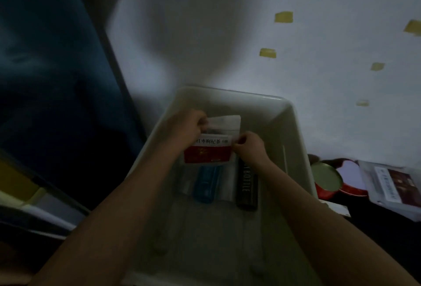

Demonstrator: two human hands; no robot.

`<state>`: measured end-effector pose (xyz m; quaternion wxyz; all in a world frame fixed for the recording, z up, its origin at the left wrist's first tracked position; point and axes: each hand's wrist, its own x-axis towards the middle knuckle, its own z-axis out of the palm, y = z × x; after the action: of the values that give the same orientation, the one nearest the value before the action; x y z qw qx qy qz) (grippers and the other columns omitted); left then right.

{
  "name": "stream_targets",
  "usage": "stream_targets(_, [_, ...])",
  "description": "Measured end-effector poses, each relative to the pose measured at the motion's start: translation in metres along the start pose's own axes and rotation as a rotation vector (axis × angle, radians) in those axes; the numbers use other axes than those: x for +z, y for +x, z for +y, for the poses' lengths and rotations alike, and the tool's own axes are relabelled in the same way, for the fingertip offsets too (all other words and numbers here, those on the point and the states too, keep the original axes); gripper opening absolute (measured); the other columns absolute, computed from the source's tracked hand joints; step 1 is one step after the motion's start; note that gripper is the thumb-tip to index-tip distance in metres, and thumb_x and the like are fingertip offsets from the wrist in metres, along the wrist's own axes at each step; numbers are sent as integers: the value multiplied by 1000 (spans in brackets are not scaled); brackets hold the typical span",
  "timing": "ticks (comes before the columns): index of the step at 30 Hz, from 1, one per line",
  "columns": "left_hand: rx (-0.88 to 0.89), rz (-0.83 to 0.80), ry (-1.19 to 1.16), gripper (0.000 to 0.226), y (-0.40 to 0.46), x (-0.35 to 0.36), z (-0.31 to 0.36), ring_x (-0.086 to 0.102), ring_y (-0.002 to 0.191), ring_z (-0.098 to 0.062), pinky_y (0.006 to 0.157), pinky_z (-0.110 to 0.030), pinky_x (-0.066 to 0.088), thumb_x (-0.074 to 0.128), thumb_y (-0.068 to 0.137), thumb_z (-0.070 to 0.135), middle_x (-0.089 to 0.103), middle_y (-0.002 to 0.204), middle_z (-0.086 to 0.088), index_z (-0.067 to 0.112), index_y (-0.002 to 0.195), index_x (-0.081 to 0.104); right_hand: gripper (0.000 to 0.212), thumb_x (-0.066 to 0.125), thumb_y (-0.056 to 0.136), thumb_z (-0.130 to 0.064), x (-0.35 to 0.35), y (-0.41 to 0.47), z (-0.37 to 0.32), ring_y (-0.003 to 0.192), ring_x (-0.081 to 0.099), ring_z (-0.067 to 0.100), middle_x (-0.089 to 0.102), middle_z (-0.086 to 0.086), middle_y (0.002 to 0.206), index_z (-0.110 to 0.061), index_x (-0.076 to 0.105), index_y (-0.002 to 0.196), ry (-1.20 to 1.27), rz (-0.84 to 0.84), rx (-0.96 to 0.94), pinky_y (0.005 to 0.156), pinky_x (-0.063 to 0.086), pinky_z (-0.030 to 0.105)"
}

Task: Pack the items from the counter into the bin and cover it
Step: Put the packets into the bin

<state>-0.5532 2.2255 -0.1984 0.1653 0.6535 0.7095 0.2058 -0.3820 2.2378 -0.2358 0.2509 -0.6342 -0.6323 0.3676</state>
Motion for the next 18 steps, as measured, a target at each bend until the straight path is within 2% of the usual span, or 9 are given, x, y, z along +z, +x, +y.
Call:
stream_targets(4, [25,-39,70,18,27,20,-12,61,92,-22,82,-38,52,48,92,14,65,104,-7,18,99,64,18,59,88,-7,17,23,2,92,59,22,60,13,102,0,55,103,20,7,59,71,50,28])
stream_targets(7, [39,7,73,32,39,29,-23,59,102,-26,85,-33,46,43,90,4,65,112,-9,16,109,66,24,58,88,-7,30,35,2,89,54,15,60,13,109,2,55,110,-4,-5,40,65,44,21])
stream_targets(9, [36,-9,29,31,46,37,-28,59,101,-25,82,-30,44,42,91,5,64,111,-10,14,108,66,30,60,88,-6,38,41,6,98,56,15,60,9,111,1,55,117,37,-28,18,73,45,18])
stream_targets(11, [43,-37,-16,28,52,46,-30,60,97,-25,79,-27,44,43,90,5,65,106,-11,13,101,67,33,62,87,-7,44,47,12,112,58,23,61,12,120,-1,56,119,81,-25,17,84,44,23])
stream_targets(12, [53,-36,-35,27,55,49,-31,60,95,-25,78,-26,45,43,89,4,65,104,-12,13,98,67,33,63,88,-8,47,49,16,114,58,25,61,14,123,-2,56,119,85,-35,40,84,44,23])
stream_targets(15, [102,-1,-23,26,61,54,-34,58,96,-25,82,-37,51,43,87,0,64,103,-12,11,95,65,32,61,89,-7,52,56,25,115,57,26,60,15,124,-3,55,120,35,-56,66,81,41,21])
stream_targets(18, [155,1,25,21,65,56,-36,58,96,-26,85,-40,49,47,86,0,64,103,-12,7,96,63,28,59,88,-1,55,61,32,113,57,26,61,17,121,2,55,116,11,-29,68,77,40,16])
